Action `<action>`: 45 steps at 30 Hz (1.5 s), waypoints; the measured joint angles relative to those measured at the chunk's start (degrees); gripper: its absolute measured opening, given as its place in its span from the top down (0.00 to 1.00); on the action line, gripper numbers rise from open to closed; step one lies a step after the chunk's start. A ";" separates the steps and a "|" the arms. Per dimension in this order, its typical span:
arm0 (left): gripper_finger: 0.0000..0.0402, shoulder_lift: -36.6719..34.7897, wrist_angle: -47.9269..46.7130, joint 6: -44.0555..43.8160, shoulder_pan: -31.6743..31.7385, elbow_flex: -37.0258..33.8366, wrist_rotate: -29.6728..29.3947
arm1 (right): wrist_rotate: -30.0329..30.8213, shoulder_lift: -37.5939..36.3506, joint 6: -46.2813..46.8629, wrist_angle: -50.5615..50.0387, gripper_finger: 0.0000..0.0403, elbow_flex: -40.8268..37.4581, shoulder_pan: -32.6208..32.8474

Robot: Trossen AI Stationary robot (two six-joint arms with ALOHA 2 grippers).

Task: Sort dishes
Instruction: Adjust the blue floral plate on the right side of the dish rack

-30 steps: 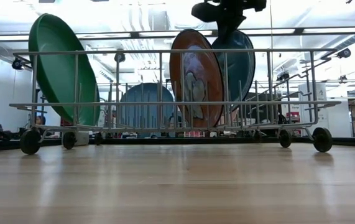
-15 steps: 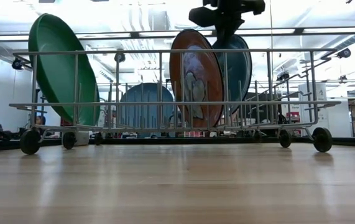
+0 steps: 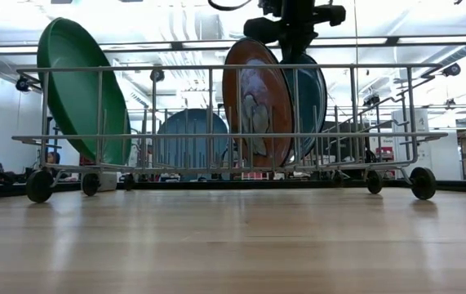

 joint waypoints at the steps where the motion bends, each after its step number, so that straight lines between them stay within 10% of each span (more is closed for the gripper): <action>1: 0.47 0.00 0.00 0.00 0.00 0.00 0.00 | -0.01 0.00 0.12 -0.01 1.00 0.00 0.02; 45: 0.47 0.72 0.00 -1.55 -0.02 0.00 -0.03 | -7.31 -1.42 8.47 -1.76 1.00 0.26 0.41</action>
